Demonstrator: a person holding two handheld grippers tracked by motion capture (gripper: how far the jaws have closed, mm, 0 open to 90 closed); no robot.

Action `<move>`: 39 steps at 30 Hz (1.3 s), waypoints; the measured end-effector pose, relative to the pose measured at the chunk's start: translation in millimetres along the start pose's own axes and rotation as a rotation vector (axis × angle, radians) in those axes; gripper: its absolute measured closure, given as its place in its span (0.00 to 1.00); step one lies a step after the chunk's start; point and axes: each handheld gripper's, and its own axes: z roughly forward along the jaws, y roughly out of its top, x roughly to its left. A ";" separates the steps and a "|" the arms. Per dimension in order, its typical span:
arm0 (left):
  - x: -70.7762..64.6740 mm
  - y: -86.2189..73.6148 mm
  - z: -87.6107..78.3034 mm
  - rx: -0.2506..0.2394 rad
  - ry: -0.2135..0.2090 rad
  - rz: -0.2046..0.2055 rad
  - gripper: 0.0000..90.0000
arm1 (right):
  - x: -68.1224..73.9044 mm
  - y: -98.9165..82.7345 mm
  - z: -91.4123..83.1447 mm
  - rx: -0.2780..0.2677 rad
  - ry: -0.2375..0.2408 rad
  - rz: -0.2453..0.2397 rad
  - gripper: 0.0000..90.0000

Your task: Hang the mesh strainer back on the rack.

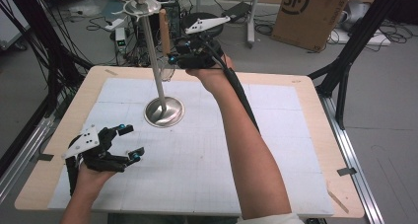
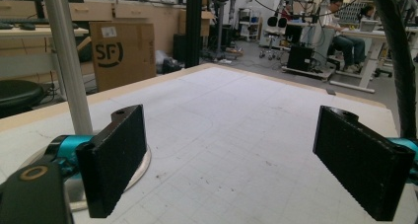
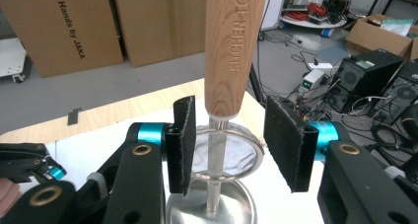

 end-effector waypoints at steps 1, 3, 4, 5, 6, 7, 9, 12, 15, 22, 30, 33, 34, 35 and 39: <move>-0.2 -0.1 0.2 0.000 -0.002 -0.002 0.15 | 0.5 -0.2 -1.9 0.000 -0.001 -0.002 0.60; -0.4 -0.3 0.5 0.002 -0.001 -0.001 0.15 | 1.6 -1.0 -6.2 -0.006 0.000 -0.002 0.59; -0.3 -0.4 0.7 0.004 -0.002 0.001 0.15 | 1.7 -1.8 -8.3 -0.007 0.002 -0.004 0.59; -0.7 -0.5 0.9 0.006 -0.004 -0.004 0.15 | 1.4 -2.5 -10.5 -0.012 0.002 -0.011 0.58; -0.7 -0.5 0.9 0.008 -0.005 -0.002 0.15 | 1.4 -3.5 -13.3 -0.009 0.000 -0.011 0.58; -0.8 -0.6 1.1 0.007 -0.005 -0.001 0.15 | 1.3 -4.5 -15.9 -0.012 0.000 -0.012 0.58; -1.1 -0.6 1.4 0.008 -0.006 -0.003 0.15 | 1.6 -6.9 -21.6 -0.015 -0.002 -0.009 0.56; -1.5 -0.6 2.0 0.010 -0.007 -0.001 0.15 | 2.4 -11.7 -30.4 -0.011 -0.001 -0.014 0.55; -2.0 -0.8 2.6 0.011 -0.007 0.000 0.15 | 3.4 -16.7 -39.8 -0.013 -0.002 -0.024 0.54; -2.7 -0.7 2.7 0.014 -0.008 0.000 0.15 | 6.1 -28.3 -59.7 -0.033 0.010 -0.029 0.51; -3.4 -1.2 3.8 0.020 -0.009 0.003 0.15 | 12.1 -46.9 -80.3 -0.059 0.037 -0.016 0.45; -3.3 -1.0 3.5 0.020 -0.009 0.004 0.15 | 14.4 -59.3 -86.1 -0.052 0.054 -0.001 0.43; -3.3 -0.9 3.4 0.018 -0.009 0.003 0.15 | 15.6 -63.9 -87.6 -0.042 0.051 -0.002 0.42; -3.4 -0.9 3.2 0.018 -0.007 0.002 0.15 | 16.5 -68.6 -89.3 -0.038 0.049 -0.004 0.42; -3.7 -1.0 3.6 0.020 -0.009 0.003 0.15 | 18.8 -85.8 -97.2 -0.043 0.041 0.008 0.41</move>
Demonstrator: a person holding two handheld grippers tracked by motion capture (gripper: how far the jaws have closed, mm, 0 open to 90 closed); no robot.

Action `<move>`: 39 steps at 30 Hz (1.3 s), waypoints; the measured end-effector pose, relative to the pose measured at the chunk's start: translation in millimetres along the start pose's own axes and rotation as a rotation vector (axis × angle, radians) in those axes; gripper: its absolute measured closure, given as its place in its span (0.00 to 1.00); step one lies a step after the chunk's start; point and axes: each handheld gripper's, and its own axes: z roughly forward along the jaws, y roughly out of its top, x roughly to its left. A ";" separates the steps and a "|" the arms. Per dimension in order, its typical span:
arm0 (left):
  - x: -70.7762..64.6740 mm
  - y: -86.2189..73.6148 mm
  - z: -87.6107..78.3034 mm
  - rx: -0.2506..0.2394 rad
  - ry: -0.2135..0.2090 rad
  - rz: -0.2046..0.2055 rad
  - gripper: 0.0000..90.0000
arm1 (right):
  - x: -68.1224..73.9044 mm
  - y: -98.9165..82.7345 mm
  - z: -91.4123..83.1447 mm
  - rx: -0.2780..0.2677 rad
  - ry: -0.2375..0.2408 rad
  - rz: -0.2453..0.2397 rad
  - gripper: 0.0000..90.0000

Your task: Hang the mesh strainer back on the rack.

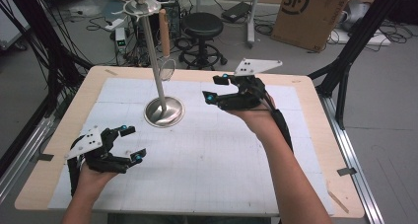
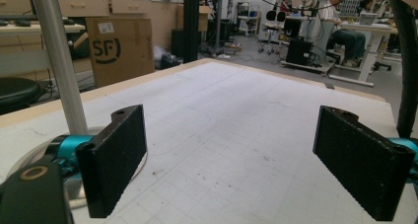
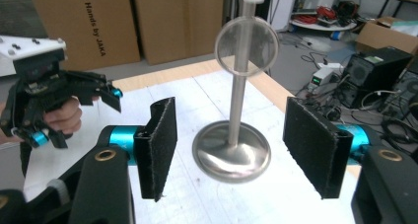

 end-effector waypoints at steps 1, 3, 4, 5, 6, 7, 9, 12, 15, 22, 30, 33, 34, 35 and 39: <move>0.0 -0.1 0.2 0.003 -0.001 0.002 0.15 | 0.2 -3.5 -2.4 -0.006 -0.005 0.001 0.40; -0.5 -0.4 0.8 0.004 -0.002 0.001 0.15 | 0.9 -9.9 -7.1 -0.007 -0.011 0.007 0.40; -0.5 -0.5 0.9 0.006 -0.003 0.003 0.15 | 1.2 -12.8 -9.4 -0.007 -0.019 0.007 0.39; -0.6 -0.7 1.1 0.007 -0.003 0.003 0.15 | 1.4 -15.9 -11.6 -0.010 -0.020 0.010 0.39; -0.7 -0.9 1.3 0.007 -0.003 0.002 0.15 | 1.6 -19.0 -13.8 -0.013 -0.020 0.015 0.39; -0.7 -1.0 1.4 0.009 -0.004 0.002 0.15 | 1.6 -22.1 -16.0 -0.016 -0.021 0.018 0.38; -0.8 -1.2 1.8 0.010 -0.004 0.003 0.15 | 2.1 -27.9 -20.0 -0.018 -0.025 0.029 0.37; -0.9 -1.4 1.8 0.010 -0.004 0.003 0.15 | 3.4 -37.1 -25.9 -0.031 -0.033 0.039 0.35; -0.7 -1.4 1.7 0.014 -0.005 0.003 0.15 | 5.8 -47.8 -31.2 -0.040 -0.034 0.055 0.34; -1.1 -1.7 2.0 0.015 -0.006 0.004 0.15 | 9.1 -75.5 -40.5 -0.043 -0.048 0.079 0.33; -0.8 -2.8 2.5 0.019 -0.006 0.001 0.15 | 13.5 -101.8 -54.4 -0.072 -0.055 0.099 0.31; -1.1 -2.9 2.8 0.020 -0.006 0.002 0.15 | 14.4 -111.3 -57.9 -0.072 -0.061 0.110 0.31; -1.2 -2.9 3.0 0.020 -0.008 0.002 0.15 | 14.6 -114.3 -58.8 -0.073 -0.065 0.116 0.30; -1.2 -2.8 2.9 0.020 -0.008 0.002 0.15 | 15.0 -117.0 -59.5 -0.070 -0.068 0.119 0.30; -1.3 -3.0 3.0 0.019 -0.006 0.003 0.15 | 16.8 -129.3 -61.6 -0.081 -0.074 0.129 0.29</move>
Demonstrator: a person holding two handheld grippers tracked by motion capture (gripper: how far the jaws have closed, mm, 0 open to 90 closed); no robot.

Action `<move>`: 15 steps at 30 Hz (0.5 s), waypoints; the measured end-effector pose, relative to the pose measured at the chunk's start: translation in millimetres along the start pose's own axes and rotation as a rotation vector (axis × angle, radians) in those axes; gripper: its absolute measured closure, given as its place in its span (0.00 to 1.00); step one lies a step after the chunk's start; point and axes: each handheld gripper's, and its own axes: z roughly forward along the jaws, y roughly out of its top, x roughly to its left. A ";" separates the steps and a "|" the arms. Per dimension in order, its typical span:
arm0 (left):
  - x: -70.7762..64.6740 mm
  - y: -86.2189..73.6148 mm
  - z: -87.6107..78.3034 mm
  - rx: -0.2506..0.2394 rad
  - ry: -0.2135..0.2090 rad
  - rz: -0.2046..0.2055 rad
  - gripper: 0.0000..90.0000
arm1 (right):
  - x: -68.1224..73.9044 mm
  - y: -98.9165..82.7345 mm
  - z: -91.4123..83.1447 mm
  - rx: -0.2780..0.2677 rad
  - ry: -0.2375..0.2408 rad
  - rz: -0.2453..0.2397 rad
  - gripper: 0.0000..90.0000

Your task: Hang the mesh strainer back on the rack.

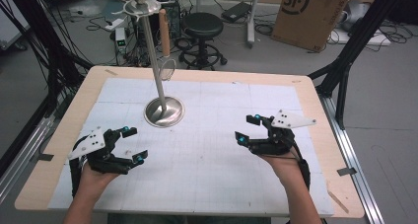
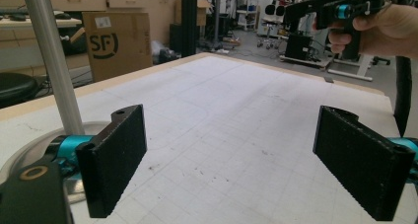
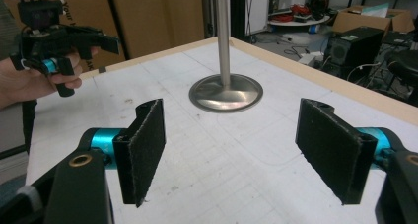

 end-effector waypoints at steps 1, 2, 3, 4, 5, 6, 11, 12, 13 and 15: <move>0.0 0.0 0.0 0.002 0.000 0.001 0.15 | 0.5 -3.1 -0.5 0.001 -0.001 0.003 0.29; 0.0 -0.2 0.1 0.003 0.000 0.001 0.15 | 0.8 -6.2 -0.9 -0.001 -0.007 -0.001 0.28; -0.1 -0.4 0.2 0.004 -0.001 0.000 0.15 | 1.6 -9.5 -1.6 0.000 -0.007 0.003 0.28; -0.2 -0.5 0.3 0.005 -0.001 0.000 0.15 | 2.0 -12.8 -2.0 -0.002 -0.007 0.004 0.28; -0.4 -0.7 0.5 0.005 0.000 -0.001 0.15 | 2.4 -16.2 -2.4 -0.002 -0.006 0.007 0.27; -0.2 -0.8 0.5 0.008 0.000 0.002 0.15 | 2.9 -19.7 -2.8 -0.001 -0.009 0.009 0.27; -0.4 -1.4 1.2 0.010 -0.002 0.001 0.15 | 3.1 -33.8 -5.6 0.020 -0.016 0.010 0.25; -0.3 -1.5 1.3 0.012 -0.002 0.003 0.15 | 2.5 -36.0 -6.2 0.018 -0.017 0.011 0.25; -0.4 -1.6 1.5 0.014 -0.003 0.002 0.15 | 2.2 -37.8 -6.6 0.025 -0.015 0.019 0.25; -0.3 -1.7 1.9 0.015 -0.003 0.005 0.15 | 1.3 -40.4 -7.8 0.031 -0.022 0.019 0.24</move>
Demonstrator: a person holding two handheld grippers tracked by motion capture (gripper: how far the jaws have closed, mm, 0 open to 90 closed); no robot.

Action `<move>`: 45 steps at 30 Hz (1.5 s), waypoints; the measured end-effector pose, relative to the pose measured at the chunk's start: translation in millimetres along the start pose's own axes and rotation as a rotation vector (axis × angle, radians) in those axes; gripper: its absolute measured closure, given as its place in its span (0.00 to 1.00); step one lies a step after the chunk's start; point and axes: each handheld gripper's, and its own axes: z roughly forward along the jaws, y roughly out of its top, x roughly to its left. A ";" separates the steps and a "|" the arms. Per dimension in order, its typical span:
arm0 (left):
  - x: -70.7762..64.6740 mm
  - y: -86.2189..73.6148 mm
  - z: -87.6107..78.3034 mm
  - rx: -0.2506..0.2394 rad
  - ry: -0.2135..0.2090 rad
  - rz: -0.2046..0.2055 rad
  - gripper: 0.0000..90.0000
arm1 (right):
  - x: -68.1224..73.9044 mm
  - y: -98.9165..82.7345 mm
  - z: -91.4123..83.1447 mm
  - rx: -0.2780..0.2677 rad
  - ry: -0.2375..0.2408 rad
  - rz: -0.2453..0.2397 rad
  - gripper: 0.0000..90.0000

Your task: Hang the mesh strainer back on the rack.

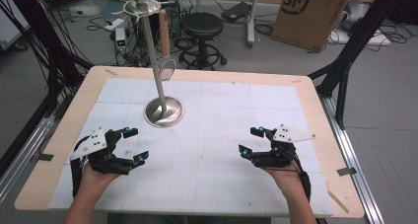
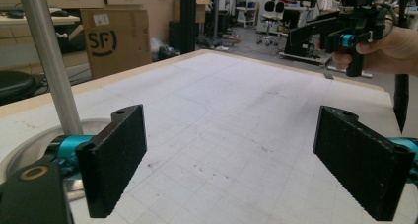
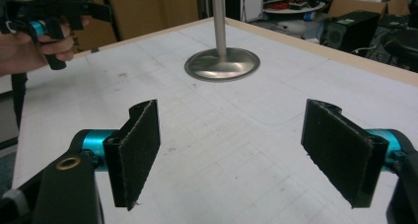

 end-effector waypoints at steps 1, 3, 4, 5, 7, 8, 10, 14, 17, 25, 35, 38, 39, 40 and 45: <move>0.1 -0.1 0.0 0.000 0.000 0.000 0.15 | -0.3 -1.3 -0.5 0.000 -0.003 0.004 0.24; 0.3 -0.1 0.4 -0.003 0.000 -0.002 0.15 | -1.6 -4.1 -0.4 -0.003 -0.003 0.008 0.23; 0.4 -0.2 0.4 -0.002 0.004 -0.005 0.15 | -1.8 -5.4 -0.3 0.001 -0.002 0.016 0.23; 0.6 -0.3 0.4 -0.003 0.004 -0.007 0.15 | -2.2 -6.7 0.1 0.001 -0.003 0.022 0.23; 1.0 -0.1 0.1 -0.005 0.005 -0.008 0.15 | -2.6 -8.9 0.9 0.000 -0.002 0.035 0.22; 1.1 -0.1 -0.1 -0.005 0.006 -0.010 0.15 | -2.4 -10.0 1.0 0.001 0.004 0.039 0.22; 1.5 -0.6 -0.4 -0.004 0.007 -0.013 0.15 | -2.0 -12.1 1.3 0.006 0.012 0.046 0.21; 1.1 -1.2 0.5 0.001 0.008 -0.011 0.15 | -3.9 -17.1 1.4 0.019 0.016 0.054 0.20; 1.0 -0.7 0.3 -0.004 0.008 -0.011 0.15 | -4.7 -18.0 0.6 0.024 0.017 0.064 0.20; 0.9 -1.2 -1.4 0.000 0.001 -0.009 0.15 | -4.2 -17.7 0.5 0.021 0.009 0.061 0.20; 0.3 -0.3 -3.4 -0.006 0.004 -0.009 0.15 | -1.6 -17.1 4.5 0.033 0.017 0.054 0.20; 0.1 -0.7 -2.7 -0.002 0.001 -0.009 0.15 | -1.8 -17.3 4.5 0.033 0.017 0.053 0.20; -0.1 -0.7 -2.3 -0.001 0.001 -0.009 0.15 | -1.7 -17.4 4.6 0.034 0.019 0.056 0.20; -0.1 -0.8 -2.1 -0.001 0.003 -0.008 0.15 | -2.2 -17.5 4.6 0.032 0.018 0.051 0.20; 0.3 -0.8 -2.1 0.001 0.001 -0.009 0.15 | -1.9 -18.2 5.8 0.040 0.021 0.054 0.20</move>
